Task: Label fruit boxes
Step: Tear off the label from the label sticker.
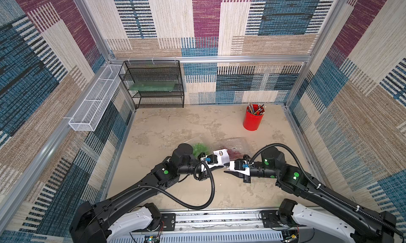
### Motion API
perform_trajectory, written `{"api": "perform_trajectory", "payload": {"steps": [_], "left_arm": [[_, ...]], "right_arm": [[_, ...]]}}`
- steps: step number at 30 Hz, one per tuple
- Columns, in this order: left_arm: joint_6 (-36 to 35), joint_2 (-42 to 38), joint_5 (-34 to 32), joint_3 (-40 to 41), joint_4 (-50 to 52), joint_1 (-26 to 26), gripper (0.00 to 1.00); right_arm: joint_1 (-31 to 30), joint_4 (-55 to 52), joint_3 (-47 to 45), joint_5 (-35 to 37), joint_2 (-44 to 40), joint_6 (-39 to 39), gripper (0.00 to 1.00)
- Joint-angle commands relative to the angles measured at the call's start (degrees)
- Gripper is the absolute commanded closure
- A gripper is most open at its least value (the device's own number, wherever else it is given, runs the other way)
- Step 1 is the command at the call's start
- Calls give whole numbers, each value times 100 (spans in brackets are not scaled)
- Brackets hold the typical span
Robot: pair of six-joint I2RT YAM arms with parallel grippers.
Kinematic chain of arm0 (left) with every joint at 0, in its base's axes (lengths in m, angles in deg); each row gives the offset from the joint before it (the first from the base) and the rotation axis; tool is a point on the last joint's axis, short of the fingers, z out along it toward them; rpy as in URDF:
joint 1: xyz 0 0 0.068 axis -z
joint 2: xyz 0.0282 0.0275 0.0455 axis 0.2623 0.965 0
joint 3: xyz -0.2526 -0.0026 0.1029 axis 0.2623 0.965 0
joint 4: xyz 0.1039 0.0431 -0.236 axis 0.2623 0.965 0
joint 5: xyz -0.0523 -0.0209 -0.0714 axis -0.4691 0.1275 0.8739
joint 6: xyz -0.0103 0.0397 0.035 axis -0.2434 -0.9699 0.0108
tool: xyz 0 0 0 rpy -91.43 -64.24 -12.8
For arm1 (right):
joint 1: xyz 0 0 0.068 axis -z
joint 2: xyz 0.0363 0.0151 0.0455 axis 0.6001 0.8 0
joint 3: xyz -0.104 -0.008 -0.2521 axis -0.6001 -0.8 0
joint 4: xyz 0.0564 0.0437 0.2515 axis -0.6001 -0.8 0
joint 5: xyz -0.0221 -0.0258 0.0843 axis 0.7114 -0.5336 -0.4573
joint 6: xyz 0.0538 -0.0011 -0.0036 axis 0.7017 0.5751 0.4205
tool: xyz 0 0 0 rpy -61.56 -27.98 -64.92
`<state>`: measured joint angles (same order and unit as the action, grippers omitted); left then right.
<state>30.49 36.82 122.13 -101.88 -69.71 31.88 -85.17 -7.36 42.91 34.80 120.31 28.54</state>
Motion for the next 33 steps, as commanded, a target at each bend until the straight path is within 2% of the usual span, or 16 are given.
{"api": "perform_trajectory", "payload": {"steps": [1, 6, 21, 33], "left_arm": [[-61, 2, 138, -56, -2, 8, 100], [-69, 22, 105, -88, -2, 15, 100], [20, 127, 85, -153, -1, 35, 100], [46, 132, 120, -155, -4, 45, 100]], "right_arm": [[-5, 220, 14, 66, 2, -10, 69], [-8, 206, 37, -65, 74, -53, 70], [-7, 194, 4, 110, 21, -84, 84], [-8, 287, -60, 473, -44, -5, 82]]}}
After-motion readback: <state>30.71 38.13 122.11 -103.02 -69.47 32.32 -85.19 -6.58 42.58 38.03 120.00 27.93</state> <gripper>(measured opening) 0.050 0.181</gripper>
